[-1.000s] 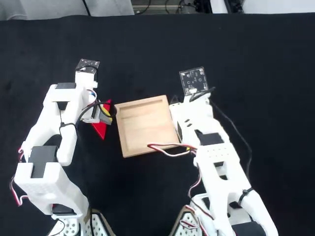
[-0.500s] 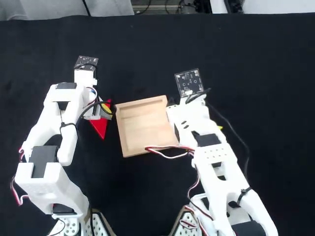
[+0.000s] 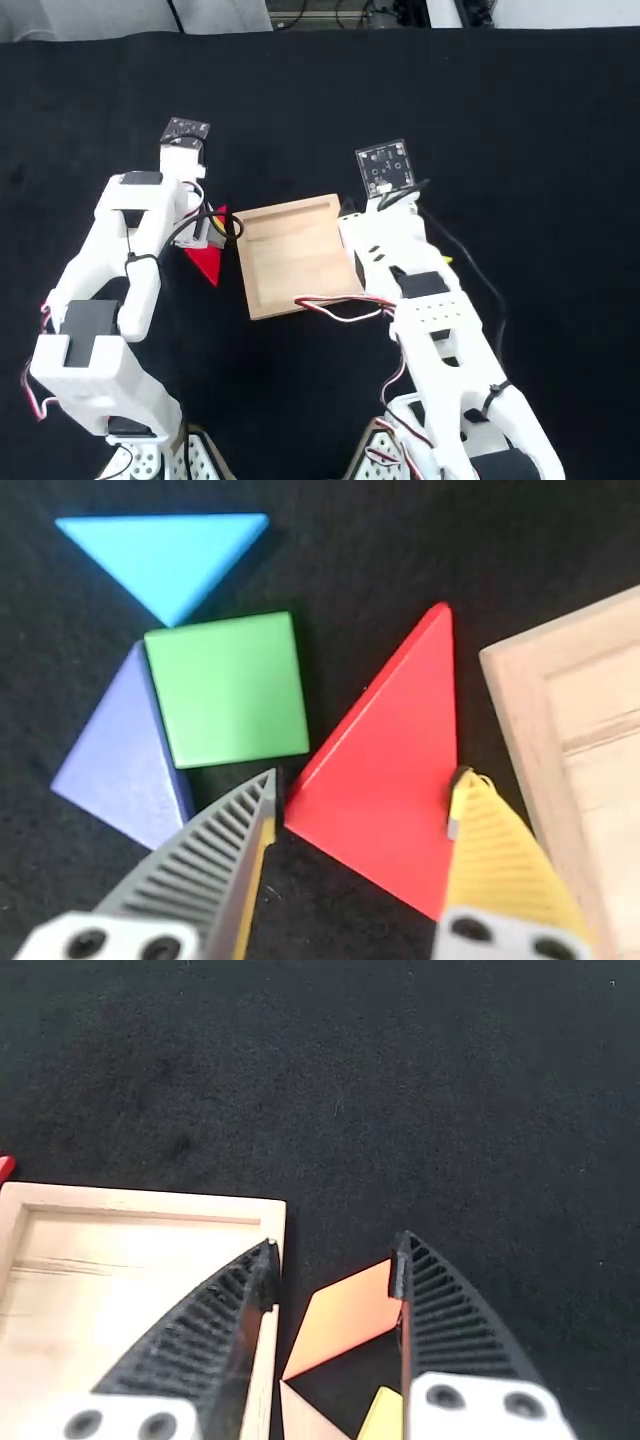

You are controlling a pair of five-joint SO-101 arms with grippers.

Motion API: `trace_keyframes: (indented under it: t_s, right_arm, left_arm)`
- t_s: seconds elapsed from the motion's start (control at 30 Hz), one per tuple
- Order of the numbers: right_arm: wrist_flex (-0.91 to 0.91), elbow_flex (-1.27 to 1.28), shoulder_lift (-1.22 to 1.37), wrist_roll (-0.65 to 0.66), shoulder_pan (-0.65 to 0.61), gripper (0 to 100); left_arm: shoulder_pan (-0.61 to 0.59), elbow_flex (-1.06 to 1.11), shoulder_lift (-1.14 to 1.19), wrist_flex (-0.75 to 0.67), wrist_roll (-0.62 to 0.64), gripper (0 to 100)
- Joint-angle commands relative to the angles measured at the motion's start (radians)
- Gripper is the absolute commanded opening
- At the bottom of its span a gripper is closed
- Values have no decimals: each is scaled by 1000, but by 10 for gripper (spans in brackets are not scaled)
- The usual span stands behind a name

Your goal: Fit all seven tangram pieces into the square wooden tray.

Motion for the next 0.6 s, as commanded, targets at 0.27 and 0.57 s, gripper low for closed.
trace_keyframes:
  t_s: [0.27,0.57]
  right_arm:
    - [-23,-4,8,0,-14,191]
    - [-23,-4,8,0,-14,191]
  left_arm:
    - [4,-4,2,9,32,274]
    - [-13,-18,0,101,170,314]
